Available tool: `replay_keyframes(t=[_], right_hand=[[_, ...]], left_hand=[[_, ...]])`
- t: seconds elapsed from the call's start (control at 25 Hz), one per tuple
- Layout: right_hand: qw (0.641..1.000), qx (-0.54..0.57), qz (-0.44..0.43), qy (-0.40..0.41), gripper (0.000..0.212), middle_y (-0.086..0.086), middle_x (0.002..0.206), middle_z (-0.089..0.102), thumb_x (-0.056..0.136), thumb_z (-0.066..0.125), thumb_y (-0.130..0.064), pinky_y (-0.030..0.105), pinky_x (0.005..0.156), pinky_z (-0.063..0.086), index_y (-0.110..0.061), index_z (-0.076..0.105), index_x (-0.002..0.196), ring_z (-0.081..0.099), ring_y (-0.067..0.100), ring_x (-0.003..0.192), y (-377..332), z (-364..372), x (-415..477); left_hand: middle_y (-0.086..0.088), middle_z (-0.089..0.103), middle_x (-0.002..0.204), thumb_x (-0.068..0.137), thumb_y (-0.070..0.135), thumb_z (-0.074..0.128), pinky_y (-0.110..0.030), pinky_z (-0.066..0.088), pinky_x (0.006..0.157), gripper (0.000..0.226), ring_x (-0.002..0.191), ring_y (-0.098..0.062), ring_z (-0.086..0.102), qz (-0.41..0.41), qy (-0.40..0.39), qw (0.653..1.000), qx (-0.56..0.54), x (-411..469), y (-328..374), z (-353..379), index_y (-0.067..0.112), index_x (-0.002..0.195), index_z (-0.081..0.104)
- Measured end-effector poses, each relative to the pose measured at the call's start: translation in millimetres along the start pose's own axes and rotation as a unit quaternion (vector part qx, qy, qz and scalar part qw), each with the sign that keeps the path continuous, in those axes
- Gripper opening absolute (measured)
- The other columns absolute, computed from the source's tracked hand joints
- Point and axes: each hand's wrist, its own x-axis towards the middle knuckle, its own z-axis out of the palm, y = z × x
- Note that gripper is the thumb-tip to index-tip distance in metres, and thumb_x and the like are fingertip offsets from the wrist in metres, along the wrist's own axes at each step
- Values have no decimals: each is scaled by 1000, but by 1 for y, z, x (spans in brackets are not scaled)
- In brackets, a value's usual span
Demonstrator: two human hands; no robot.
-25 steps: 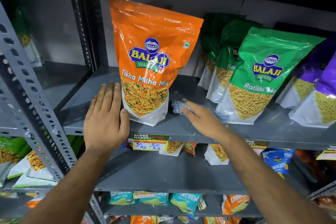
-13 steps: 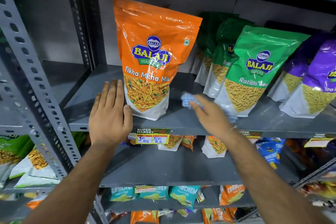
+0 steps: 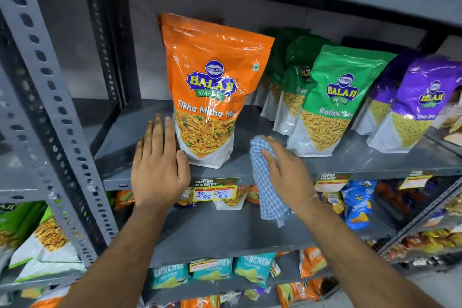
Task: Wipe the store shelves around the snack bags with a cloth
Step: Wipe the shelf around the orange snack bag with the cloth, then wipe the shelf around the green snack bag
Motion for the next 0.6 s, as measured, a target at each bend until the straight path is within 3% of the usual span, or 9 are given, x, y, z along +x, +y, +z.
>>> replay_keyframes(t=[0.12,0.24,0.28,0.36,0.48,0.52,0.6], right_hand=[[998,28,-12,-55,37,9,104,75,100,39,-49,46,80,54,-26,54,124,70,32,98,-20,18,-25],[974,222,41,9,30,1,104,75,105,44,-38,39,88,55,-19,65,114,71,18,100,-17,-2,-55],[950,297,89,33,29,0,108,76,105,46,-35,37,92,55,-19,68,115,70,17,105,-6,-14,-61],[870,438,221,52,33,5,115,75,101,51,-42,46,100,53,-20,70,117,70,24,111,32,-40,-69],[734,583,348,25,55,13,131,67,94,55,-58,55,105,47,-16,66,128,65,34,120,90,-86,-72],[709,610,353,9,58,15,131,67,95,52,-58,52,100,52,-13,64,130,65,35,120,104,-104,-69],[710,620,334,23,51,15,128,69,100,49,-49,45,84,60,-11,64,130,68,34,115,136,-141,-55]], left_hand=[[-15,18,183,106,35,28,-57,26,135,74,169,-33,21,14,4,999,-30,0,0,1,11,175,13],[-16,11,184,104,31,32,-57,18,137,76,171,-34,16,17,51,995,-85,-6,3,-3,8,175,13],[-19,11,183,104,29,34,-57,13,138,76,171,-36,13,22,77,992,-95,-13,9,-4,5,174,17],[-24,18,181,103,28,37,-58,12,137,74,171,-37,13,85,115,985,-94,-31,42,-3,1,171,26],[-16,26,181,102,29,44,-60,23,134,72,170,-31,19,240,53,963,-111,-50,128,22,4,169,35],[-12,24,182,102,30,45,-58,24,135,73,170,-29,20,250,29,962,-110,-48,156,33,6,170,32],[-8,17,184,105,34,41,-52,22,136,74,171,-26,17,204,1,975,-93,-34,203,58,7,173,25]])
